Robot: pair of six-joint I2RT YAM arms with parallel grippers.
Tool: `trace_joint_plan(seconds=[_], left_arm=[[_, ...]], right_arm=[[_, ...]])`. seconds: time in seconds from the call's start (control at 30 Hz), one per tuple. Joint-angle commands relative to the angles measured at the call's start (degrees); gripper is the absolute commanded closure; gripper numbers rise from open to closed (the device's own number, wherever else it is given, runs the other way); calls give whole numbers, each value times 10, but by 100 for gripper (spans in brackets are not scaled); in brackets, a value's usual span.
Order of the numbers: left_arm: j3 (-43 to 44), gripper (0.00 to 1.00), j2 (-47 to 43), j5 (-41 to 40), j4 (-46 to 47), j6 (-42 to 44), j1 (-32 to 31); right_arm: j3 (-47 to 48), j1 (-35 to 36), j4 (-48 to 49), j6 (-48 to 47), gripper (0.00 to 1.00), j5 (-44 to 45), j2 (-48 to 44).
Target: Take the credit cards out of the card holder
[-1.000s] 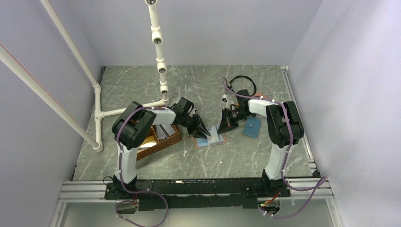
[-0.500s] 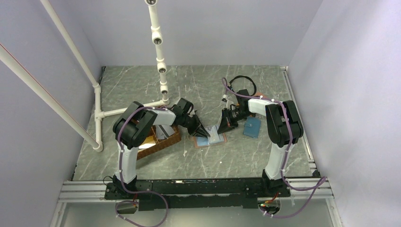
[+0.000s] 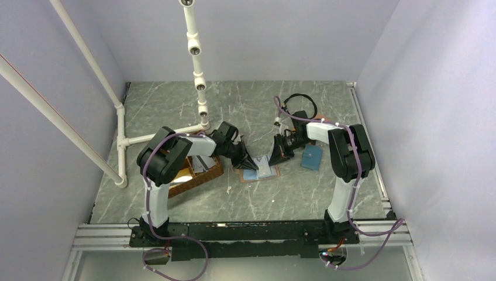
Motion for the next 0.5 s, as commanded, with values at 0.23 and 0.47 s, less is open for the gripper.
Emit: trace_joint_plan(seconds=[0.23, 0.47], left_arm=[[-40, 100, -75, -22, -23, 33, 11], [-59, 100, -100, -27, -25, 38, 18]], right_arm=[[-28, 17, 22, -55, 94, 144, 26], [-32, 16, 25, -58, 92, 147, 20]])
